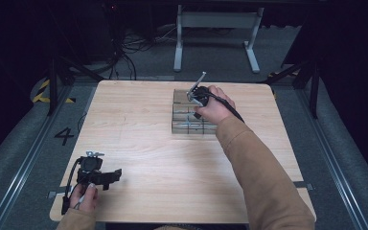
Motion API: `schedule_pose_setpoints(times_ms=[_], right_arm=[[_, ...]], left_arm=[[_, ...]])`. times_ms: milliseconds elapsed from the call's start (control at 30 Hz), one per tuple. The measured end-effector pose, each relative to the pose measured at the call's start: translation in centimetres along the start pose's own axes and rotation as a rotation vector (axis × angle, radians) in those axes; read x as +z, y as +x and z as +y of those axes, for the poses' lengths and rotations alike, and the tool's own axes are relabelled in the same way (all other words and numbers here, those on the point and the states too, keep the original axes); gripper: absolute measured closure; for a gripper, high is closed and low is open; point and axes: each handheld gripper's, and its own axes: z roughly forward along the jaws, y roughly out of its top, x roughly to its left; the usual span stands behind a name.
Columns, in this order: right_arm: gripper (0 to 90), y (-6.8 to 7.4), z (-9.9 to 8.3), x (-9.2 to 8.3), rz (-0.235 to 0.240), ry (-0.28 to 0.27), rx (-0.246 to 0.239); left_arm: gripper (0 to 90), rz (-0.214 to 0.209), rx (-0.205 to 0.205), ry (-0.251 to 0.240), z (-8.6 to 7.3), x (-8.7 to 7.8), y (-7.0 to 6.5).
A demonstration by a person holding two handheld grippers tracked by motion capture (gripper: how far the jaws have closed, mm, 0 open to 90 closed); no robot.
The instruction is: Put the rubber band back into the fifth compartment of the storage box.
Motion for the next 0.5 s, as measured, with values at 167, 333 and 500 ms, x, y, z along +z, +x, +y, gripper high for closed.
schedule_pose_setpoints(times_ms=[167, 333, 500], right_arm=[[85.5, -0.4, 0.1, 0.6, -0.011, 0.014, -0.002], [85.5, -0.6, 0.1, 1.3, -0.014, 0.045, 0.002], [85.5, -0.3, 0.1, 1.9, -0.014, 0.056, -0.009]], left_arm=[[16.0, 0.004, -0.006, -0.001, -0.1, -0.2, 0.2], [16.0, 0.005, -0.004, 0.000, -0.2, -0.2, 0.2], [16.0, 0.004, -0.005, 0.000, -0.1, -0.1, 0.2]])
